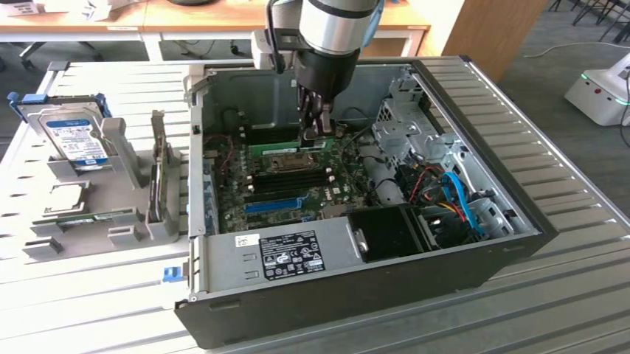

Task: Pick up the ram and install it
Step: 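Insert the ram into the slot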

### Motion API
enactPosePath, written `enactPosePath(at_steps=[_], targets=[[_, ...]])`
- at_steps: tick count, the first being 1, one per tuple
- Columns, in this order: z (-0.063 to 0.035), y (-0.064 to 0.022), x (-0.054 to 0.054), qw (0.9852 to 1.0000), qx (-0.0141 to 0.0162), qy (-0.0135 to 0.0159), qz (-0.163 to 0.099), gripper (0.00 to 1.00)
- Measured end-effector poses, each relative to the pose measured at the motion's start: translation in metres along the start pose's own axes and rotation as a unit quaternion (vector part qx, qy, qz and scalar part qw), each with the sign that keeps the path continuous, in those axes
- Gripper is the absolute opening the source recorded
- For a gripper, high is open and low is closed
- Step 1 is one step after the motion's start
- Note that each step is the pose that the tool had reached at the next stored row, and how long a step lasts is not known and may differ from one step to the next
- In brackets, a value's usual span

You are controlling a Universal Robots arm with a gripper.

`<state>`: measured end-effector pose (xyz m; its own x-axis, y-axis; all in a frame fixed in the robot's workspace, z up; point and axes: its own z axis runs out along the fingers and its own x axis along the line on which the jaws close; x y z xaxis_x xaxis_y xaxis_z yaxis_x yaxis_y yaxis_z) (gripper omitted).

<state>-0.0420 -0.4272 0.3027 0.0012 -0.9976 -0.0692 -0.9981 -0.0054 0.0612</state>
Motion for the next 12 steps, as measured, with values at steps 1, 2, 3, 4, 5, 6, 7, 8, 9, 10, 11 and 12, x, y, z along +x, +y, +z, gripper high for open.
enactPosePath(at_steps=[1,2,3,4,5,6,7,8,9,10,11,12], targets=[[0.0016,-0.0001,0.0,1.0,0.0,0.0,0.0,0.12],[0.0032,-0.0002,0.0,1.0,0.0,0.0,0.0,0.12],[0.0047,-0.0003,0.0,1.0,0.0,0.0,0.0,0.12],[0.0062,-0.0004,0.0,1.0,0.0,0.0,0.0,0.12],[0.0076,-0.0005,0.001,1.0,0.0,0.0,0.0,0.12],[0.0091,-0.0006,0.001,1.0,0.0,0.0,0.0,0.12],[0.0107,-0.0007,0.001,1.0,0.0,0.0,0.0,0.12],[0.0124,-0.0008,0.001,1.0,0.0,0.0,0.0,0.12],[0.0142,-0.0009,0.001,1.0,0.0,0.0,0.0,0.12],[0.0158,-0.001,0.001,1.0,0.0,0.0,0.0,0.12],[0.0173,-0.0011,0.001,1.0,0.0001,0.0,0.0,0.12],[0.0187,-0.0012,0.001,1.0,0.0001,0.0,0.0,0.12]])
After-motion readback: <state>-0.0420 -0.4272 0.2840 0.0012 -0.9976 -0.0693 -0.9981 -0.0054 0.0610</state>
